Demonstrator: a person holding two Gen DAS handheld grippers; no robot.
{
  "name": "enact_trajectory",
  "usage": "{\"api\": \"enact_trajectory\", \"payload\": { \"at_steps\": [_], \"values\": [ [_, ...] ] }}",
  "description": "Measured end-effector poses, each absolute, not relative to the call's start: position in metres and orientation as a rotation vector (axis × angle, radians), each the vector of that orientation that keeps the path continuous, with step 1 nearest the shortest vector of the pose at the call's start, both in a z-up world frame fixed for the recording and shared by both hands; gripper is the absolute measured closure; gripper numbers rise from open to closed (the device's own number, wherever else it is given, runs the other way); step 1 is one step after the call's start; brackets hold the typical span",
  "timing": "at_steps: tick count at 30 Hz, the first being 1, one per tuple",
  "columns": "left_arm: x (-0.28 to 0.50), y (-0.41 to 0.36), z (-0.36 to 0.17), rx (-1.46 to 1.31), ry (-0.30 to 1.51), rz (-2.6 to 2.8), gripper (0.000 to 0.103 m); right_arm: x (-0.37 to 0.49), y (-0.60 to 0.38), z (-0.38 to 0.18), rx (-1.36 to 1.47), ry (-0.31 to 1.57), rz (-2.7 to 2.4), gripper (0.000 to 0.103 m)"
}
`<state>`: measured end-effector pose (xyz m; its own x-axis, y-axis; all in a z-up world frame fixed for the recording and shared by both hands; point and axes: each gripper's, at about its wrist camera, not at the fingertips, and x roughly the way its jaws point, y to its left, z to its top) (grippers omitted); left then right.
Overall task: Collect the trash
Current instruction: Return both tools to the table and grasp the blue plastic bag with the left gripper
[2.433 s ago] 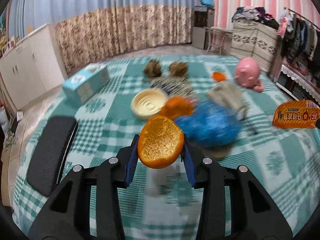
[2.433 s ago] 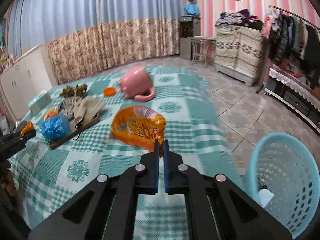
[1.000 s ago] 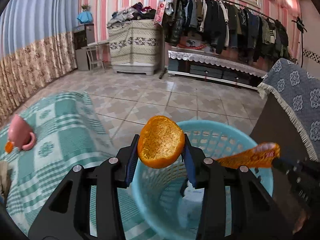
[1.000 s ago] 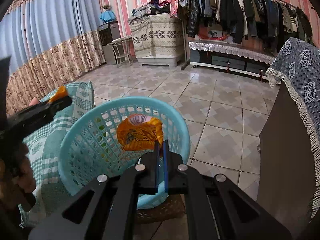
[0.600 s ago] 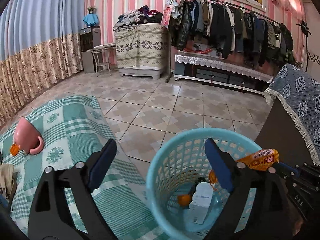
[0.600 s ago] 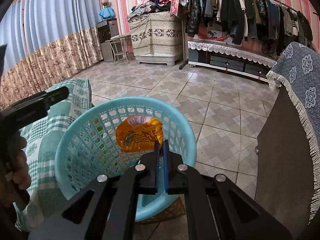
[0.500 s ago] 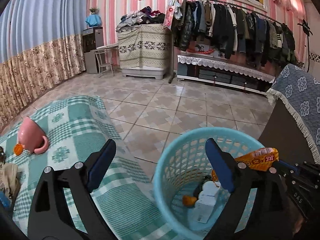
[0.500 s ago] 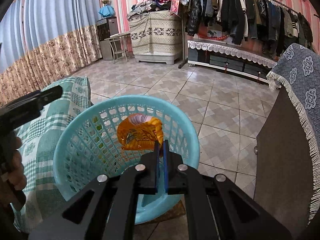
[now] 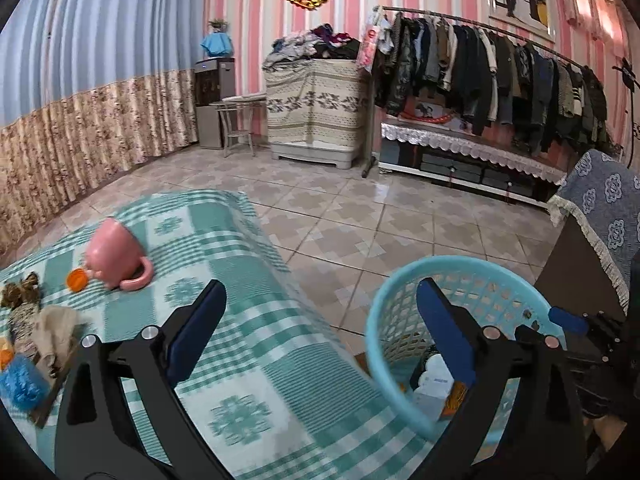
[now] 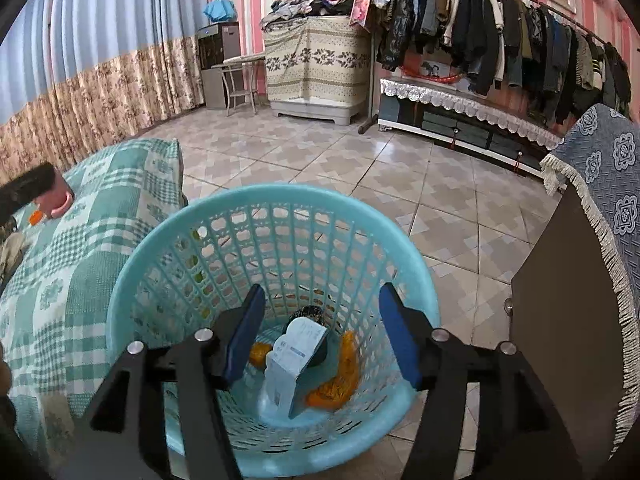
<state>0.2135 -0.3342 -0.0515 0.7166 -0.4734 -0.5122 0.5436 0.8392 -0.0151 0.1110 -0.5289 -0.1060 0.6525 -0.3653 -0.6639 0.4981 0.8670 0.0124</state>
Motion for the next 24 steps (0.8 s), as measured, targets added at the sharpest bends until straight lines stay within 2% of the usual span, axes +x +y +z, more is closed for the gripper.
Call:
{"api": "enact_trajectory", "payload": {
  "at_steps": [2,7,17,24],
  "values": [
    [0.211,-0.317,-0.049,0.123,0.521,-0.542,0.008,0.109,-0.521,-0.103,0.187,0.690,-0.495,0.021],
    [0.211,-0.274,-0.045,0.080,0.530,-0.488,0.007,0.113,-0.499,-0.092,0.149,0.657,-0.498,0.011],
    [0.213,-0.141,-0.042,0.049,0.518,-0.244,0.005,0.141,-0.422,-0.069,0.079,0.594,-0.393,0.009],
    [0.239,-0.069,-0.071,0.110,0.580,-0.027,0.006,0.162,-0.366,-0.081,0.062,0.620,-0.295,0.008]
  ]
}}
